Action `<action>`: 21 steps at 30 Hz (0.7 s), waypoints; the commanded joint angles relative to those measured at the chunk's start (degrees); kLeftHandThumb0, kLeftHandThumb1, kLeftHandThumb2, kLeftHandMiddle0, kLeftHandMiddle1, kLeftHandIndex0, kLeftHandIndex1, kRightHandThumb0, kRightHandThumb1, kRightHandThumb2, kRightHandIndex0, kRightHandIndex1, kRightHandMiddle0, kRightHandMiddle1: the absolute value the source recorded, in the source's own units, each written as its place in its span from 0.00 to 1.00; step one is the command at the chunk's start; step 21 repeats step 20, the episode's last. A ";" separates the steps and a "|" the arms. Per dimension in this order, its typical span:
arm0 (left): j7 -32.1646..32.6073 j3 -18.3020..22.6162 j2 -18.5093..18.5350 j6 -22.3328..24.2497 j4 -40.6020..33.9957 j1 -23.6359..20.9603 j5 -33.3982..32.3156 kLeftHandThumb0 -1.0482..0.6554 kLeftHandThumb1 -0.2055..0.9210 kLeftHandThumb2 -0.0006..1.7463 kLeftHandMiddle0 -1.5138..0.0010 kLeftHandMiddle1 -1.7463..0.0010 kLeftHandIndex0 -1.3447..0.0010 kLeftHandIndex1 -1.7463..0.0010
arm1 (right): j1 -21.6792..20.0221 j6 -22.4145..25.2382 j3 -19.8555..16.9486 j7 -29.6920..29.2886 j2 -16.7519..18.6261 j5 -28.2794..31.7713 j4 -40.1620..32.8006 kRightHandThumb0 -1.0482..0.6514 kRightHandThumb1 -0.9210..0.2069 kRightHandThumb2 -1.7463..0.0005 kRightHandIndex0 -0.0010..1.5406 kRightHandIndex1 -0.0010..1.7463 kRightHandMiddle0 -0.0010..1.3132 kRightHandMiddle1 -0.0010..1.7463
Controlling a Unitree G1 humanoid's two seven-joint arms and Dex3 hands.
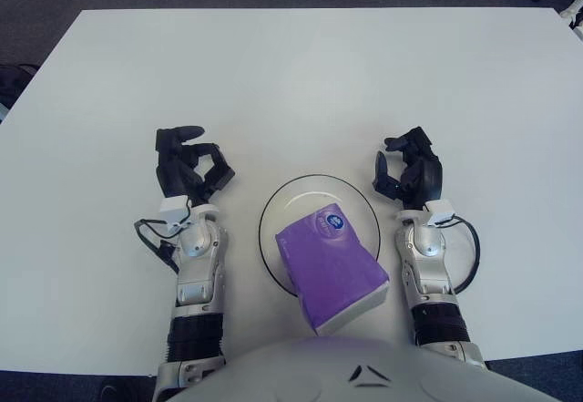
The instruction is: Put the tissue paper into the plate.
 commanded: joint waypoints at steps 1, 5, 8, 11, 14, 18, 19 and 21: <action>-1.03 -0.65 0.29 1.89 0.73 1.86 2.30 0.61 0.52 0.69 0.64 0.08 0.68 0.00 | 4.02 2.29 -0.50 -0.55 -0.13 -0.13 5.75 0.61 0.44 0.37 0.37 0.83 0.36 1.00; -1.86 -0.91 1.53 2.17 1.38 2.39 4.56 0.61 0.46 0.75 0.62 0.05 0.66 0.00 | 4.08 2.38 -0.43 -0.57 -0.12 -0.13 5.71 0.61 0.44 0.37 0.37 0.83 0.36 1.00; -3.14 -1.01 2.29 1.58 2.07 2.81 5.26 0.61 0.44 0.76 0.60 0.04 0.65 0.00 | 4.04 2.41 -0.36 -1.00 -0.11 -0.46 5.84 0.61 0.44 0.37 0.37 0.83 0.35 1.00; -4.50 -1.17 3.04 0.87 2.78 3.30 5.68 0.61 0.44 0.76 0.60 0.05 0.66 0.00 | 4.08 2.23 -0.31 -0.99 -0.10 -0.41 5.89 0.61 0.44 0.37 0.37 0.82 0.35 1.00; -5.81 -1.42 3.69 0.24 3.26 3.82 5.91 0.61 0.44 0.76 0.59 0.05 0.67 0.00 | 4.10 1.86 -0.26 -0.83 -0.11 -0.28 6.01 0.61 0.44 0.37 0.38 0.82 0.35 1.00; -7.09 -1.73 4.49 -0.46 3.98 4.49 6.57 0.61 0.45 0.76 0.59 0.04 0.68 0.00 | 4.16 1.76 -0.22 -0.67 -0.09 -0.12 6.05 0.61 0.44 0.38 0.37 0.82 0.36 1.00; -7.30 -1.80 4.71 -0.55 4.20 4.65 6.86 0.61 0.45 0.76 0.59 0.04 0.69 0.00 | 4.21 1.86 -0.19 -0.59 -0.09 -0.07 5.98 0.61 0.44 0.38 0.37 0.82 0.36 1.00; -7.45 -1.85 4.85 -0.62 4.35 4.76 7.06 0.61 0.45 0.76 0.58 0.04 0.69 0.00 | 4.25 1.94 -0.17 -0.54 -0.09 -0.04 5.92 0.61 0.44 0.38 0.37 0.82 0.36 1.00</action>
